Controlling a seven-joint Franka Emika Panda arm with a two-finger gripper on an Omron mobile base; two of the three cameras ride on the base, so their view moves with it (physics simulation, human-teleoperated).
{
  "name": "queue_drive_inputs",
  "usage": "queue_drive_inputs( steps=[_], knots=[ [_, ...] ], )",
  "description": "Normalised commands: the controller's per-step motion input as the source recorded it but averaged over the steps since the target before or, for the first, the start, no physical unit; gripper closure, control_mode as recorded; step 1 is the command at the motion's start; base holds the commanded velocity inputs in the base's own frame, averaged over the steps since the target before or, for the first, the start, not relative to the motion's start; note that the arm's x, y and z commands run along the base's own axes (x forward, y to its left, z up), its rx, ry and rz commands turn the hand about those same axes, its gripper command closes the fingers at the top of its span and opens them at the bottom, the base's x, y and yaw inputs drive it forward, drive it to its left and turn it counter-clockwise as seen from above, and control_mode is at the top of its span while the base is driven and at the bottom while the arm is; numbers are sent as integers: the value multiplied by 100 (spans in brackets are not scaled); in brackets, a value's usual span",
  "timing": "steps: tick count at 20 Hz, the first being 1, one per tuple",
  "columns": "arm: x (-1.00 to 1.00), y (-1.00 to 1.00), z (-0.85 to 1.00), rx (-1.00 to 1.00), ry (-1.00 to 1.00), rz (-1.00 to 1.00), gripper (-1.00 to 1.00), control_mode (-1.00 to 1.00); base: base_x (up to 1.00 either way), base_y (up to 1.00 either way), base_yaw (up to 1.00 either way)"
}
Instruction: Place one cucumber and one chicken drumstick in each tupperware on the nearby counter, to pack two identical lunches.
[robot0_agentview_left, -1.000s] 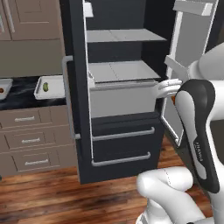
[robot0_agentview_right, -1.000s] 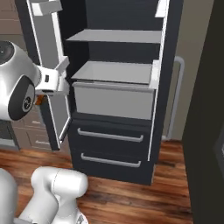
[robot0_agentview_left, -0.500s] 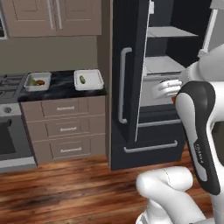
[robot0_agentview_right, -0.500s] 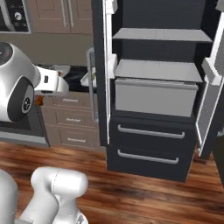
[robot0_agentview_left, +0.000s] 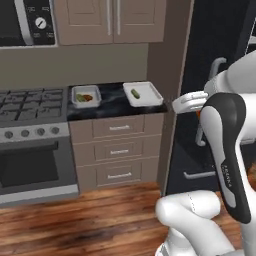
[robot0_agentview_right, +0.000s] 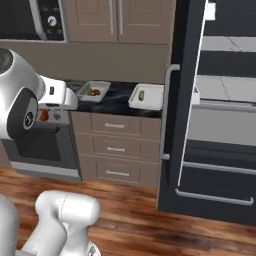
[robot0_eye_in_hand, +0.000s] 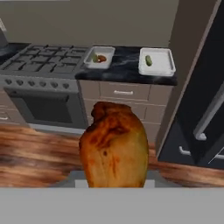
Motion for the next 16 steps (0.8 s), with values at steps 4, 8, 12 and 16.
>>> queue_drive_inputs(
  steps=[4,8,12,16],
  knots=[
    [0,0,0,0,0,0,100,100,95,96,-12],
    [0,0,0,0,0,0,100,100,100,60,-17],
    [0,0,0,0,0,0,100,100,98,17,-17],
    [0,0,0,0,0,0,100,100,71,-18,-10]
  ],
)
